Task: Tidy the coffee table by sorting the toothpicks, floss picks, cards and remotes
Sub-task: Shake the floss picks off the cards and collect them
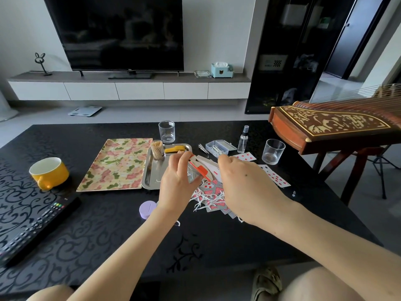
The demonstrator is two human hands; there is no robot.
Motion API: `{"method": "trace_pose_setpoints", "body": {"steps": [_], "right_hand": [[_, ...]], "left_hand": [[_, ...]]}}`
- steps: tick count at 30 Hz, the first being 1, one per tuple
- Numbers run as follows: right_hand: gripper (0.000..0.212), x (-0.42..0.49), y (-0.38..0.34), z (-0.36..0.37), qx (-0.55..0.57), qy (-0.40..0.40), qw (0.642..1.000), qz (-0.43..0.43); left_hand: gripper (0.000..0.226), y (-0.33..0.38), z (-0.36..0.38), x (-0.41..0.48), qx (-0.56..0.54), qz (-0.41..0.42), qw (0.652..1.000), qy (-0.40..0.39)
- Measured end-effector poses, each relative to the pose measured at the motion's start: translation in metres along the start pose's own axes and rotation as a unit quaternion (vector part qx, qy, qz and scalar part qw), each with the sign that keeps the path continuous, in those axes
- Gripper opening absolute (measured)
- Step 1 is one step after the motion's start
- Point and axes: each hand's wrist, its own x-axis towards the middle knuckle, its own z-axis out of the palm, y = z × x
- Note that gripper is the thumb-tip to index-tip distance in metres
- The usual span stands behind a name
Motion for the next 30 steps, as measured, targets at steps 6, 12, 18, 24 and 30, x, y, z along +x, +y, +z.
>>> {"method": "trace_pose_setpoints", "body": {"steps": [6, 12, 18, 24, 30], "right_hand": [[0.021, 0.004, 0.000, 0.001, 0.027, 0.008, 0.999, 0.036], [0.021, 0.006, -0.001, 0.000, 0.054, 0.007, 0.997, 0.054], [0.015, 0.010, 0.001, 0.001, 0.038, -0.009, 0.998, 0.040], [0.020, 0.019, -0.004, 0.008, 0.018, 0.007, 0.999, 0.038], [0.016, 0.033, 0.011, 0.019, 0.093, 0.019, 0.995, 0.043]], "left_hand": [[0.083, -0.001, -0.001, 0.002, 0.007, 0.012, 1.000, -0.009], [0.090, -0.003, -0.004, 0.003, -0.006, 0.042, 0.998, -0.039], [0.095, -0.007, -0.002, 0.002, 0.036, 0.100, 0.993, -0.047], [0.083, 0.000, 0.002, 0.002, 0.005, 0.124, 0.992, -0.022], [0.083, 0.007, 0.001, -0.001, -0.038, 0.087, 0.995, -0.026]]}}
